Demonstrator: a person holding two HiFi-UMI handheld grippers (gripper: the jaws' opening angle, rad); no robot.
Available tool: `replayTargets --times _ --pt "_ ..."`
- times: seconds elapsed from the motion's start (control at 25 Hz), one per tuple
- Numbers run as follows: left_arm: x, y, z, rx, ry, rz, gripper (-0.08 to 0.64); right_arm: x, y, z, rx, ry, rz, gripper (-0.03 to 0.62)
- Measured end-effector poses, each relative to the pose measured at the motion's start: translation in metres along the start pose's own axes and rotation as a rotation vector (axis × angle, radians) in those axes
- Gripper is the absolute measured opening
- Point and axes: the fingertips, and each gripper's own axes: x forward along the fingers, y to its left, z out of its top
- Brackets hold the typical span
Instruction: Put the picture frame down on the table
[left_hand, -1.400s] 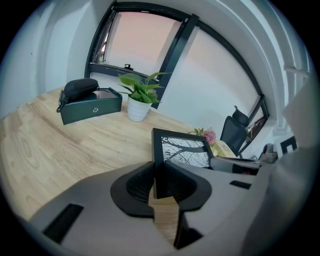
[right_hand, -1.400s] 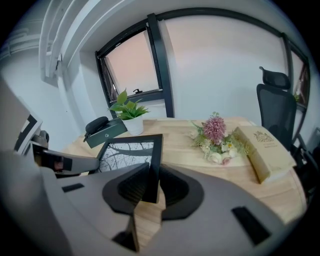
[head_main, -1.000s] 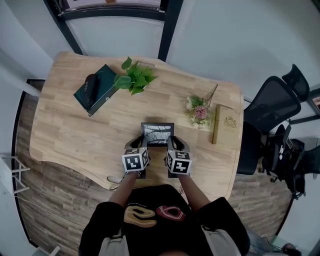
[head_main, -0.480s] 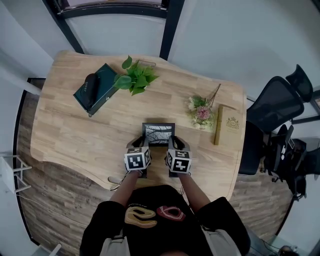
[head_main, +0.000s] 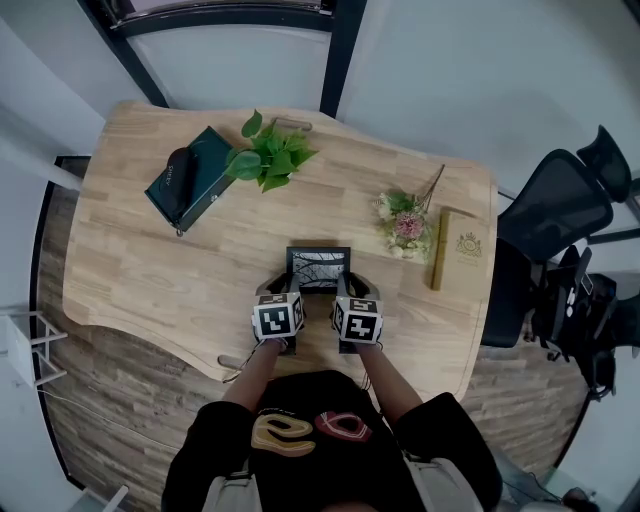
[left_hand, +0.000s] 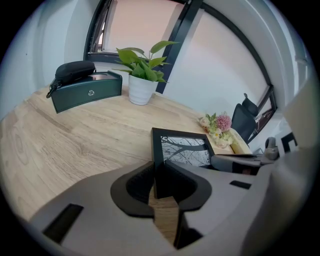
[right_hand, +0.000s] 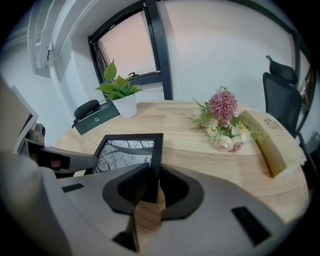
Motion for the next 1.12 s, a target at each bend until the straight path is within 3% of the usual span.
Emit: replayTargets --times 1.12 --pt "0.019 0.006 -0.008 -0.01 0.063 0.012 0.08 0.019 -0.004 -0.012 0.015 0.078 0.004 0.08"
